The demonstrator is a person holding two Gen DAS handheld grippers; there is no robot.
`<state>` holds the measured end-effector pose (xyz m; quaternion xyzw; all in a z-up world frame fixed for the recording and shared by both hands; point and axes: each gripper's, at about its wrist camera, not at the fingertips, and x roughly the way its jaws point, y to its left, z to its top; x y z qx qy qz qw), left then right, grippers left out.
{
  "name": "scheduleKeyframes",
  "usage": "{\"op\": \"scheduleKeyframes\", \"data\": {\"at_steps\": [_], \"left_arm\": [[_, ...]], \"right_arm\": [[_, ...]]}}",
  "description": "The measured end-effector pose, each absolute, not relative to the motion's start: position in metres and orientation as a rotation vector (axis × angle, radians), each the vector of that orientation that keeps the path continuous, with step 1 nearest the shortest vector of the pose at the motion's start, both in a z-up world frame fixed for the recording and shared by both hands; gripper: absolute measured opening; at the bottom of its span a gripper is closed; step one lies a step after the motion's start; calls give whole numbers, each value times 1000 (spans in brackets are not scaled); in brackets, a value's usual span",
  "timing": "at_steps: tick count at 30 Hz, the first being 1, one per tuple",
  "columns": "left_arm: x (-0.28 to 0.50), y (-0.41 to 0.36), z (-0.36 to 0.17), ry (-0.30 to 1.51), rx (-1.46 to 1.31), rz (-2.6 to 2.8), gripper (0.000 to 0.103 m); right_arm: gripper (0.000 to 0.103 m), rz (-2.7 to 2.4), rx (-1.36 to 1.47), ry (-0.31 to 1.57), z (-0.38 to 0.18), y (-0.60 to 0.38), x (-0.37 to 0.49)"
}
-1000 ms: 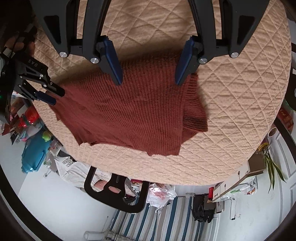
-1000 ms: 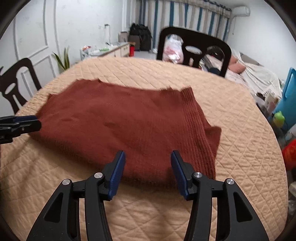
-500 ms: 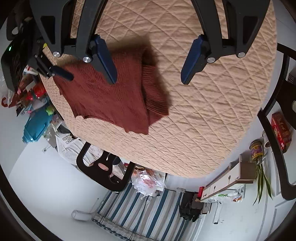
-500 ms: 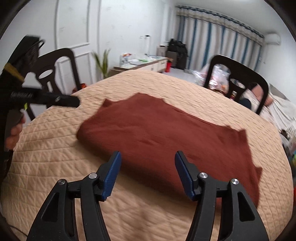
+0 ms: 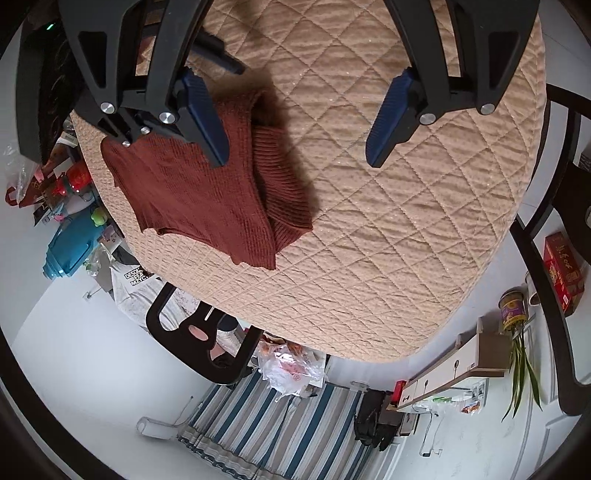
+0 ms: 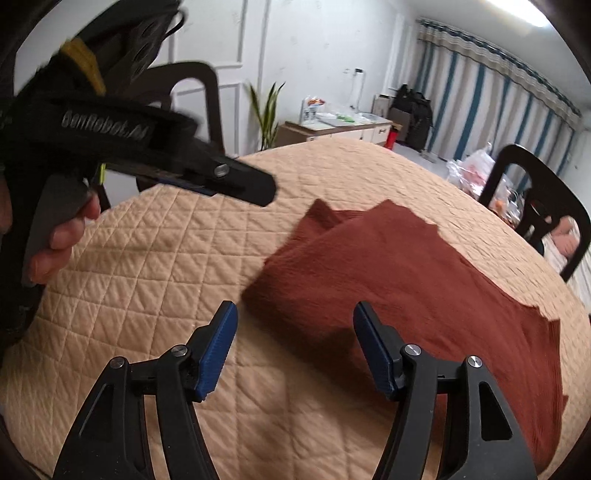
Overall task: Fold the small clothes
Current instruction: 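Move both grippers to one side edge of the folded sweater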
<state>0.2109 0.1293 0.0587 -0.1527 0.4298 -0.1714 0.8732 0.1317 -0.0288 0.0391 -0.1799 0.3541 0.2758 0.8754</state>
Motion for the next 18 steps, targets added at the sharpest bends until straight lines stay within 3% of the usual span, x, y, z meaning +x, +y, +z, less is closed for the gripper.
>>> {"op": "scheduleKeyframes", "data": {"at_steps": [13, 15, 18], "left_arm": [[230, 135, 50, 931, -410, -404, 83], [234, 134, 48, 942, -425, -416, 84], [238, 133, 47, 948, -445, -424, 85]], "right_arm": [[65, 493, -490, 737, 27, -4, 142], [61, 483, -491, 735, 28, -7, 143], [45, 465, -489, 723, 29, -10, 144]]}}
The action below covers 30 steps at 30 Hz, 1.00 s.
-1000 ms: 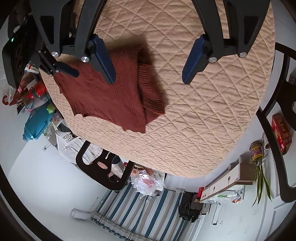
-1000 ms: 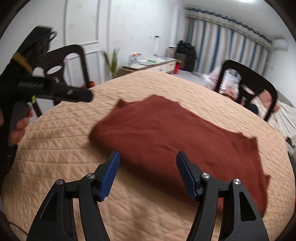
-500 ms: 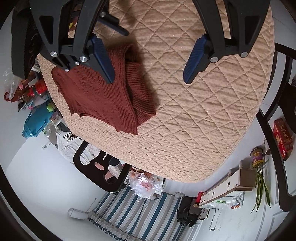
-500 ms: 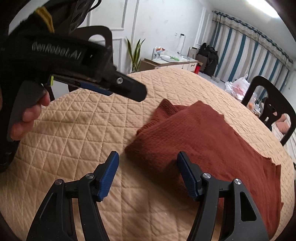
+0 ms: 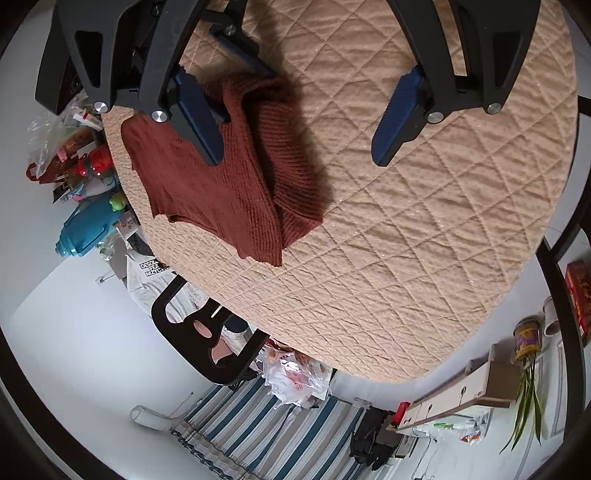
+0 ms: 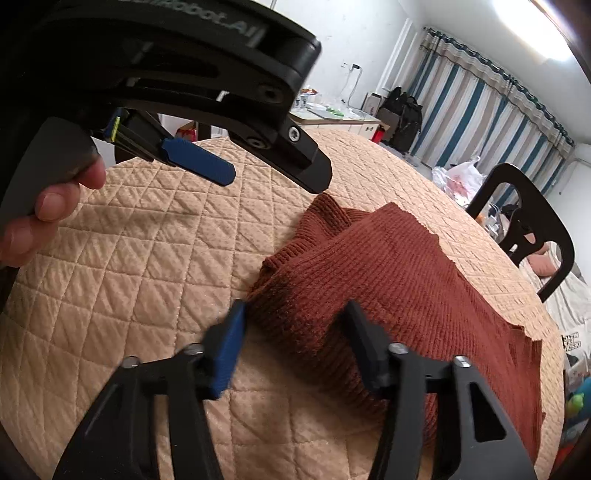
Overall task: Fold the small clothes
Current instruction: 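Move both grippers to one side edge of the folded sweater, then close both grippers on the side edge of the folded sweater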
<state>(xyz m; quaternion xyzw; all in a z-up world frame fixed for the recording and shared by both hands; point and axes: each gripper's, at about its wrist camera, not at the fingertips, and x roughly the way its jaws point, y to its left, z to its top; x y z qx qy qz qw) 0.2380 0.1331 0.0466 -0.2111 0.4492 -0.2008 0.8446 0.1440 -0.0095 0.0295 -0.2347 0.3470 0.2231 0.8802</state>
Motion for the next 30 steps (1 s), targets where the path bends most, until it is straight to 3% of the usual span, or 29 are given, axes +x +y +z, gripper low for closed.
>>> {"op": "scheduleKeyframes", "data": {"at_steps": [2, 10, 25, 29, 30], "left_arm": [[241, 132, 46, 954, -457, -430, 86], [253, 122, 36, 1004, -495, -443, 88], [287, 95, 18, 1097, -648, -544, 88], [292, 92, 18, 1093, -647, -545, 86], [293, 91, 19, 1092, -636, -537, 81]], "right_arm": [[29, 453, -480, 715, 32, -11, 143], [12, 472, -395, 694, 38, -23, 141], [10, 496, -295, 674, 44, -42, 138], [10, 502, -292, 678, 42, -42, 139], [10, 503, -291, 679, 42, -43, 141]]}}
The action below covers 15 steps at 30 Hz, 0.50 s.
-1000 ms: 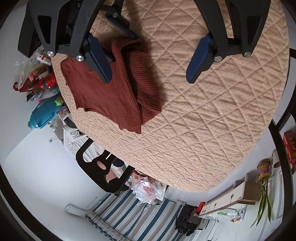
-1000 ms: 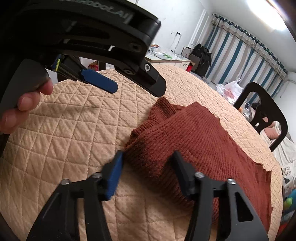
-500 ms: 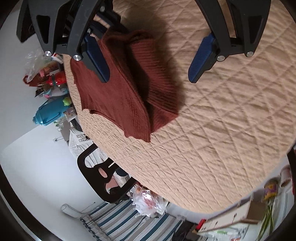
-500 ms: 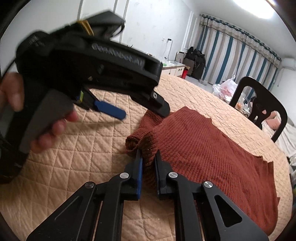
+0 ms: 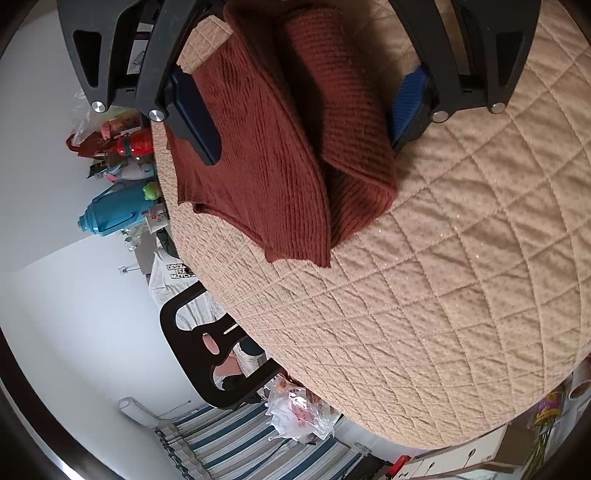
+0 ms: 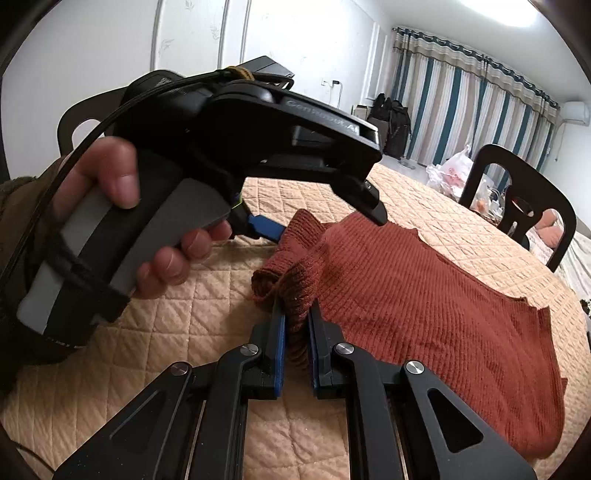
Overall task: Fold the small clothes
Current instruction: 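Close both grippers on the side edge of the folded sweater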
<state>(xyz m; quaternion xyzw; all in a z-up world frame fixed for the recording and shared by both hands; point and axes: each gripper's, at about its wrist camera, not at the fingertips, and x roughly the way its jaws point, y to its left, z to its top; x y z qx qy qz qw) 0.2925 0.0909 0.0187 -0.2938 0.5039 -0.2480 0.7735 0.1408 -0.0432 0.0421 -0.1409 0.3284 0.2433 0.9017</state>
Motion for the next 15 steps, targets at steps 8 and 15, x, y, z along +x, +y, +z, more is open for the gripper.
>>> {"op": "scheduleKeyframes", "data": {"at_steps": [8, 15], "left_arm": [[298, 86, 15, 1120, -538, -472, 33], [297, 91, 17, 1122, -548, -445, 15]], "right_arm": [[10, 504, -291, 677, 42, -42, 139], [10, 501, -284, 673, 43, -43, 138]]}}
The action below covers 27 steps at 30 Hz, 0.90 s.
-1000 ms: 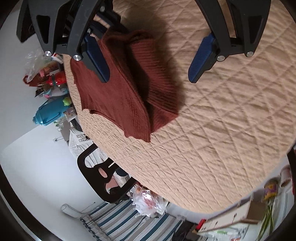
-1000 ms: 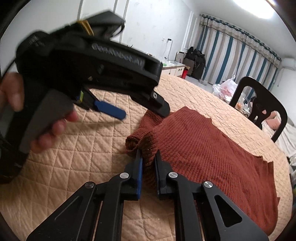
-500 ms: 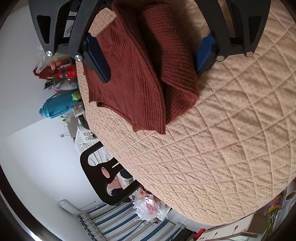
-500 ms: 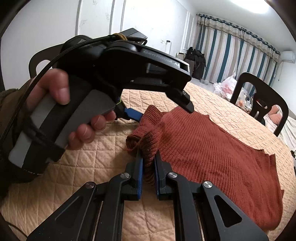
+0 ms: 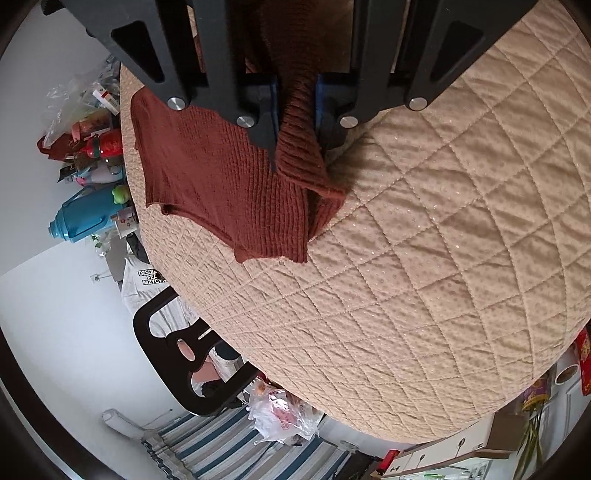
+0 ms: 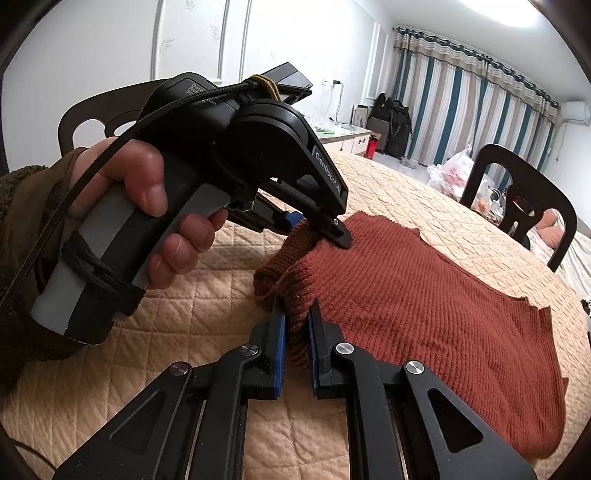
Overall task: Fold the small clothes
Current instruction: 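Close both grippers on the side edge of the folded sweater, then lift the gripped edge with both grippers and fold it over the sweater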
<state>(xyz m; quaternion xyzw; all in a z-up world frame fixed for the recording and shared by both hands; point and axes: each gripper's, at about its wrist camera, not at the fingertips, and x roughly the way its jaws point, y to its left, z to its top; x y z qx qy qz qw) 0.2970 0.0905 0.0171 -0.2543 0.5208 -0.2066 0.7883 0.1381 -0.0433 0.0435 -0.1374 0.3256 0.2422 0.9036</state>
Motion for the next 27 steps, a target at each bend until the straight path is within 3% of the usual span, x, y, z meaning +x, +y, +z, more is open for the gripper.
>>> {"op": "scheduleKeyframes", "data": {"at_steps": [17, 27], "left_arm": [[253, 112, 64, 1049, -498, -411, 15], [245, 83, 97, 1005, -452, -414, 15]], "right_arm": [[9, 579, -227, 605, 66, -37, 106], [9, 569, -122, 561, 86, -67, 103]]}}
